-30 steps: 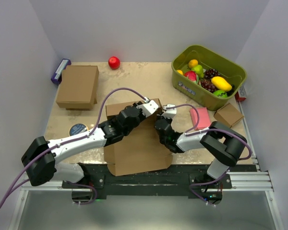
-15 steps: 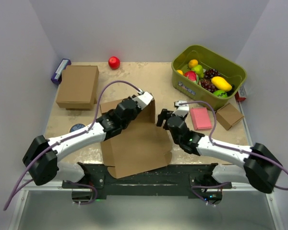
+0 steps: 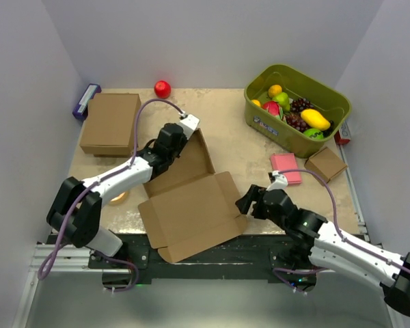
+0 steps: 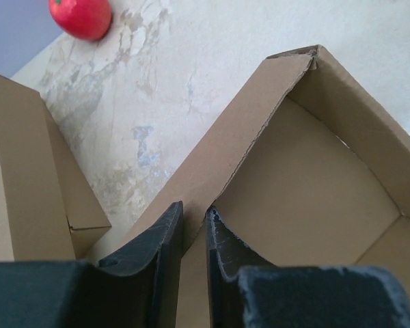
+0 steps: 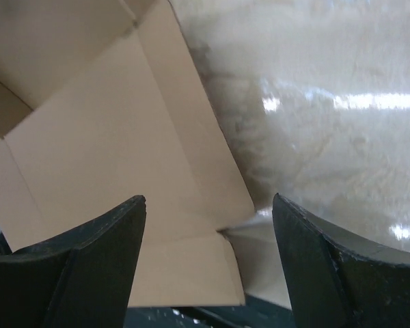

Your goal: Fold the paper box

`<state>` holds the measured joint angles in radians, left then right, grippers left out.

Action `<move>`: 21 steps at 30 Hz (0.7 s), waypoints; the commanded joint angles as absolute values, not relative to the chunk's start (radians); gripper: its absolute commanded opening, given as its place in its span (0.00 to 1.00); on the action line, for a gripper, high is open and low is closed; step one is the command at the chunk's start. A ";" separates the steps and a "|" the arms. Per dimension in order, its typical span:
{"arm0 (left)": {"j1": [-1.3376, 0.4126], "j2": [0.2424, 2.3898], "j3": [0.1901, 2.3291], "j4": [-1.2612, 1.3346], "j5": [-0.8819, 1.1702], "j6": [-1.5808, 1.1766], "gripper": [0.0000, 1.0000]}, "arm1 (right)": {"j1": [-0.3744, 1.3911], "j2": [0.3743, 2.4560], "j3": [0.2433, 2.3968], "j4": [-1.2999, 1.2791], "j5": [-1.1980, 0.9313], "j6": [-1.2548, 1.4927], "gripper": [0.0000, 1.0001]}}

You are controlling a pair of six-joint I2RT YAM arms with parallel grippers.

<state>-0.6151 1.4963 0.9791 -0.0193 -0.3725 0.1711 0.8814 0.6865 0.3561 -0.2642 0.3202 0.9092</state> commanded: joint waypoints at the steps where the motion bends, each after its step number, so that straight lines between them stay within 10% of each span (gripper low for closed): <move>1: -0.577 1.551 0.969 -0.167 -0.287 0.106 0.07 | 0.882 0.574 0.328 -0.420 0.238 1.052 0.78; 21: -0.331 1.784 1.152 -0.187 -0.117 0.031 0.06 | 0.882 0.653 0.305 -0.275 0.123 1.092 0.79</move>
<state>-0.3519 1.7435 1.0809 -0.1650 -0.1867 0.0814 0.8814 0.6029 0.3229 -0.4126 0.1879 1.0657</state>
